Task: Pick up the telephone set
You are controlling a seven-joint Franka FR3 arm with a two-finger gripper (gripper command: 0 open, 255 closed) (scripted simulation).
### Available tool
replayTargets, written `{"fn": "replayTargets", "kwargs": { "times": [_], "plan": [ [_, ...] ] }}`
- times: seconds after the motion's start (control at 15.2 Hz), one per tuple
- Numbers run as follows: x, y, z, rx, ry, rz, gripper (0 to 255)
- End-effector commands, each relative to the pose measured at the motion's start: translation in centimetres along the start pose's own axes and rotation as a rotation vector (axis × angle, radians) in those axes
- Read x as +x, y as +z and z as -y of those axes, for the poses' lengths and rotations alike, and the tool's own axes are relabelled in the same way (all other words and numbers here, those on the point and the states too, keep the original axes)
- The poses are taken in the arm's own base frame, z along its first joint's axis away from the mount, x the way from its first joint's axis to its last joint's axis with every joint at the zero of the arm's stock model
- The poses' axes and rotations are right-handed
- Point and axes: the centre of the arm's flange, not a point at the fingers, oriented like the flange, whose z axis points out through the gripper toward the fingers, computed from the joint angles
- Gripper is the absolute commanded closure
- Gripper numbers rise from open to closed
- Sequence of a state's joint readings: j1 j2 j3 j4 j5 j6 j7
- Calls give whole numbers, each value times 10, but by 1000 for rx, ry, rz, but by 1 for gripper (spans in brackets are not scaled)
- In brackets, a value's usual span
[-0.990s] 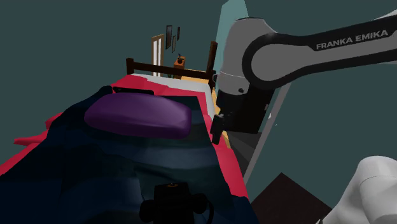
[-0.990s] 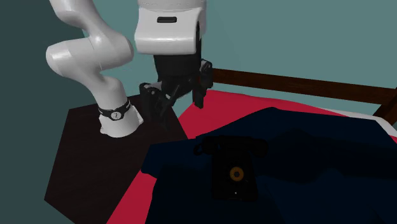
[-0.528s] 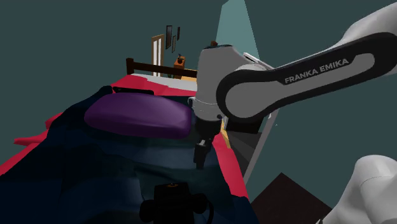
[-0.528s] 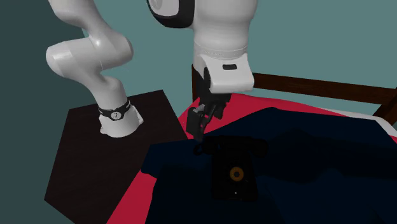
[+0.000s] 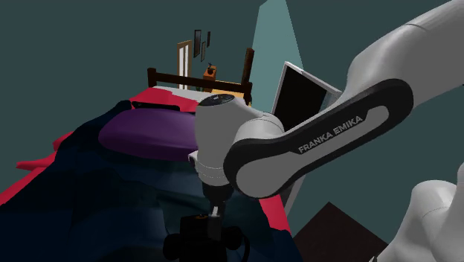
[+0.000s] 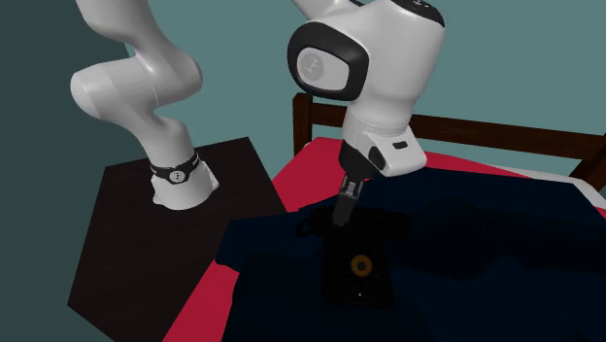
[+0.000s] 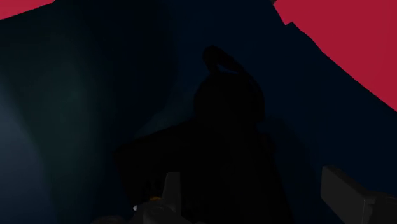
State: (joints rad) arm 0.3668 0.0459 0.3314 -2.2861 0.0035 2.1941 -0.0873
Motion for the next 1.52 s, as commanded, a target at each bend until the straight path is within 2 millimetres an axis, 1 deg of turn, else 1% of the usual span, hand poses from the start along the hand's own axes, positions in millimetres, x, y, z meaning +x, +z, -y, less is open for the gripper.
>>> {"fn": "replayTargets", "kwargs": {
  "times": [0.0, 0.4, 0.46, 0.59, 0.66, 1.25, 1.45],
  "plan": [
    [7, 9, 11, -3, -32, 8, 0],
    [12, 40, 10, -3, -32, 8, 0],
    [13, 48, 10, -3, -32, 8, 0],
    [13, 48, 10, -3, -32, 8, 0],
    [12, 49, 11, -3, -32, 8, 255],
    [13, 48, 10, -3, -32, 8, 255],
    [11, 32, 11, -3, -32, 8, 255]
  ]
}}
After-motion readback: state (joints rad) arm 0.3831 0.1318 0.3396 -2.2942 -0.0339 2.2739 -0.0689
